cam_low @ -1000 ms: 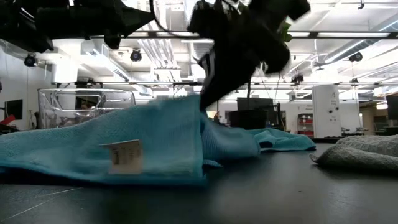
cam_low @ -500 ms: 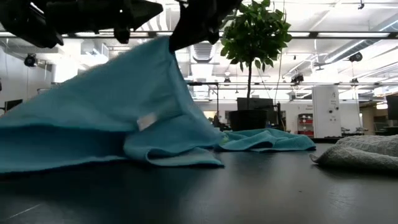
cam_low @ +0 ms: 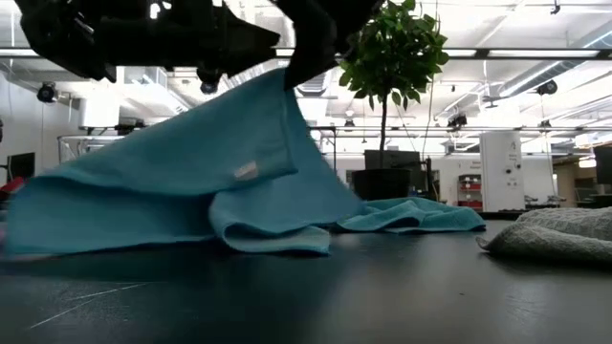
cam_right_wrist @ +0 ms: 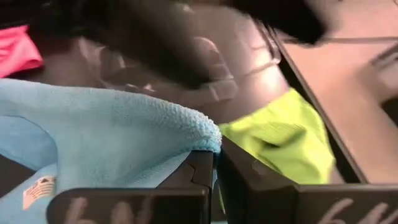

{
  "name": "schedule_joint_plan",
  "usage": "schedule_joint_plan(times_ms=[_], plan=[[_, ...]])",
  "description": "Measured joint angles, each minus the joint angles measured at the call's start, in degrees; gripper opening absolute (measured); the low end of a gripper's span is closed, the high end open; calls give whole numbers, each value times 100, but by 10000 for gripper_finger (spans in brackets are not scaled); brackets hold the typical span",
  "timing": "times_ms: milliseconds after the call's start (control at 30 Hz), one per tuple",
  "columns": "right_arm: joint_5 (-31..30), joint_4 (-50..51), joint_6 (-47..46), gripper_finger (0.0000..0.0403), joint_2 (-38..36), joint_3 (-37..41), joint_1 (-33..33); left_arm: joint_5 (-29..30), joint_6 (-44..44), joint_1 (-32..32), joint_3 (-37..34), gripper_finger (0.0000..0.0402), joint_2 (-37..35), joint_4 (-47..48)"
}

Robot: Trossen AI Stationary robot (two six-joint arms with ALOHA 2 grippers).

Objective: Fold microfiber towels
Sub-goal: Fold the bottom blue microfiber towel

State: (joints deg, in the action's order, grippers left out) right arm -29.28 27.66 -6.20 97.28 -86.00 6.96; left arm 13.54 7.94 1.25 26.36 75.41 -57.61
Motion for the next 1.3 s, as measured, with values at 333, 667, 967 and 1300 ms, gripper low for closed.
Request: schedule_joint_plan(times_ms=[333,667,967,1300], plan=[[-93,587,-325,8,-360,4,173,-275,-7,-4,472,258,53,925],[-92,638,-334,8,-543,7,315,-431,-5,-2,1255,253,489,2728],[-91,686,-390,8,-580,9,390,-498,347,7,1664,122,599,3947],[606,625,-601,26,-584,9,400,-856,793,83,1647,2,481,3895]])
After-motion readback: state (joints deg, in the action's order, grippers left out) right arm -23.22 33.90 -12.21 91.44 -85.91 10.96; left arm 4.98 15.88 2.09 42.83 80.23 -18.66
